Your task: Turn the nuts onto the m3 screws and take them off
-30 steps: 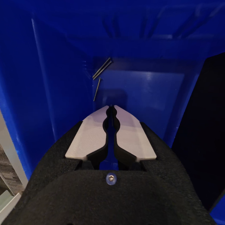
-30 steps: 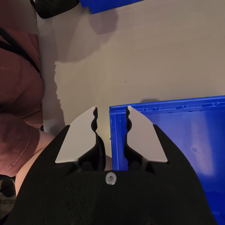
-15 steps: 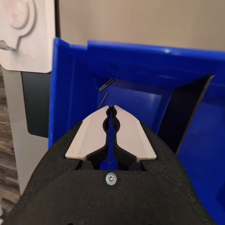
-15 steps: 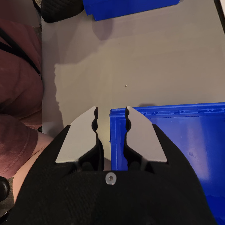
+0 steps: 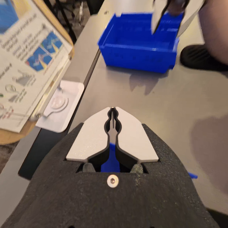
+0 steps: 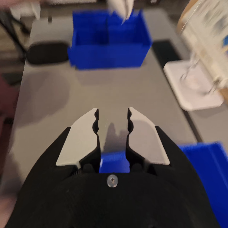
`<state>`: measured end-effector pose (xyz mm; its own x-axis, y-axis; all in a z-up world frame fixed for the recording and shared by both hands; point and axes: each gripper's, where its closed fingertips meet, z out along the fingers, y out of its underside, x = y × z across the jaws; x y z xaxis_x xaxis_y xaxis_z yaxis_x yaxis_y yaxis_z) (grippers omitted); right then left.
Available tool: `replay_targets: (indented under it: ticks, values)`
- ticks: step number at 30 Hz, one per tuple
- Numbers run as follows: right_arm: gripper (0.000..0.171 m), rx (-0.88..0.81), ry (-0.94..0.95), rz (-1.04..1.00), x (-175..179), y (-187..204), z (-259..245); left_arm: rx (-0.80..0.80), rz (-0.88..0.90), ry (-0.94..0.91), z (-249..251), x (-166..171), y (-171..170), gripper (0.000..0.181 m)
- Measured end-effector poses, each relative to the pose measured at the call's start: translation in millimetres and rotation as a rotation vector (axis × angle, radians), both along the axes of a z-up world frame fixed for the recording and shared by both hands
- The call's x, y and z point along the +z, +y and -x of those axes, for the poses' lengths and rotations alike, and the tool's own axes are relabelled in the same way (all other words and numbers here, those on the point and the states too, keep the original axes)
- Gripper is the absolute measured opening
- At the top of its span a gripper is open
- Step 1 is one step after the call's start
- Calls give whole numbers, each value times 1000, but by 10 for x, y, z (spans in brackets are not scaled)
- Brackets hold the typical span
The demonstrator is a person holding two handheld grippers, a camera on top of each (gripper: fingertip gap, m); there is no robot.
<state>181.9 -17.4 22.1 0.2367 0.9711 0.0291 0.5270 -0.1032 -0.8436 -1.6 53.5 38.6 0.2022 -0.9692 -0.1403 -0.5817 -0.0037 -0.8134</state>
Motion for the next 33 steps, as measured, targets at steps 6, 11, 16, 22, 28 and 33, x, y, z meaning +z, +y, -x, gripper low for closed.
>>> replay_targets:
  ticks: [6,11,16,22,28,33]
  values:
    - [49,-3,358,41,418,57,784,-82,-38,-159,-720,436,-485,2]
    - [50,-3,456,49,496,14,983,-120,-41,-207,-1077,538,-711,2]
    - [23,43,557,73,573,-39,1022,-114,-66,-216,-1212,587,-781,2]
    - [3,20,483,-73,488,79,920,9,-15,-217,-1098,583,-755,27]
    - [3,22,239,-700,440,73,843,117,326,-195,-952,342,-863,37]
    - [3,6,59,-1182,485,-30,895,109,671,-283,-996,337,-1105,29]
